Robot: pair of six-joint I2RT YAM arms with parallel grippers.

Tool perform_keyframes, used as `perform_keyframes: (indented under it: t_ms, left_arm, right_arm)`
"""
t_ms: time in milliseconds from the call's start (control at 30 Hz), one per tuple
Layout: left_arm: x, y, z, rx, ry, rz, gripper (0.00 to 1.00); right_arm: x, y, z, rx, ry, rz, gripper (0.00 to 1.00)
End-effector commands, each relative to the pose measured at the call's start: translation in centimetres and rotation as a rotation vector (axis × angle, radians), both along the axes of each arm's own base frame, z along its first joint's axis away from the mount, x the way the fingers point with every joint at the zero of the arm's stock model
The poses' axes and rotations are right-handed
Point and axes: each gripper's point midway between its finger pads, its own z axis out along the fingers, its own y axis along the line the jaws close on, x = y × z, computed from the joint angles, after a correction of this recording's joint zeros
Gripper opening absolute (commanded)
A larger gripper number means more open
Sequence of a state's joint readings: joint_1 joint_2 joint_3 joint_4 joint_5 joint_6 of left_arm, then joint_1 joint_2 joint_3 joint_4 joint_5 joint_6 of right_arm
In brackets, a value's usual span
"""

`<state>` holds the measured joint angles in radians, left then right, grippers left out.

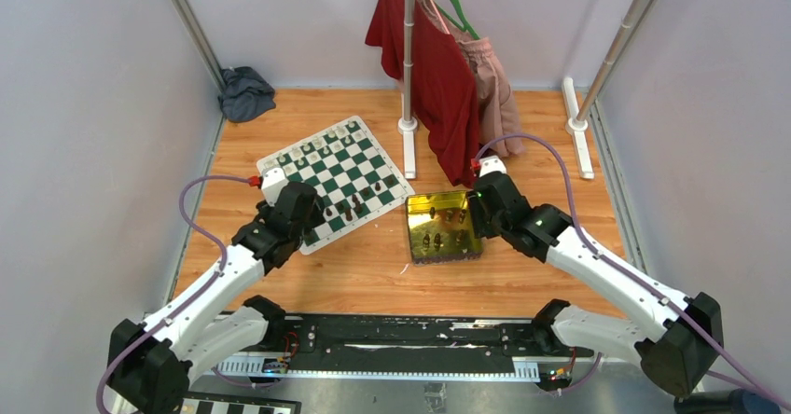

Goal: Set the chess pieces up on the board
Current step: Place the chess piece on the chessboard, then pick up the chess piece from the storage box.

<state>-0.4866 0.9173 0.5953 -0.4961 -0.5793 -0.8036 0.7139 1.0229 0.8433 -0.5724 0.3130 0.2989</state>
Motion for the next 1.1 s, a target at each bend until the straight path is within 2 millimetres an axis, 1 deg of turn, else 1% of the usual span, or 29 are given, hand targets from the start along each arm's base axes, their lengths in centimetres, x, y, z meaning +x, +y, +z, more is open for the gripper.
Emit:
perform_keyframes:
  t_ms: [0, 133, 300, 367, 467, 633, 900, 1067]
  left_arm:
    - [-0.2, -0.6, 1.9, 0.019, -0.028, -0.063, 0.72]
    - [-0.3, -1.7, 2.9, 0.054, -0.044, -0.126, 0.76]
    - [-0.4, -3.2, 3.6, 0.094, -0.049, -0.198, 0.76]
    - [-0.4, -3.6, 3.7, 0.096, -0.049, -0.215, 0.77]
    - [-0.5, -4.0, 3.8, 0.083, -0.05, -0.23, 0.77]
    - [-0.7, -4.3, 3.9, 0.075, -0.05, -0.241, 0.77]
    - [-1.0, -4.3, 4.0, 0.065, -0.055, -0.247, 0.77]
    - [-1.0, -4.3, 4.1, 0.064, -0.058, -0.249, 0.77]
  right_arm:
    - [-0.6, 1.2, -1.1, -0.009, 0.045, 0.061, 0.44]
    - [-0.2, 2.4, -1.7, -0.007, 0.057, 0.114, 0.45]
    - [1.0, 4.0, -1.9, -0.026, 0.044, 0.2, 0.48]
    - [1.6, 4.3, -1.9, -0.056, 0.035, 0.234, 0.5]
    - [2.4, 4.8, -2.0, -0.093, 0.028, 0.272, 0.51]
    - [3.6, 5.5, -2.7, -0.139, 0.028, 0.32, 0.52]
    - [5.9, 6.7, -4.0, -0.112, 0.045, 0.312, 0.5]
    - [7.3, 6.7, -4.7, -0.125, 0.051, 0.315, 0.49]
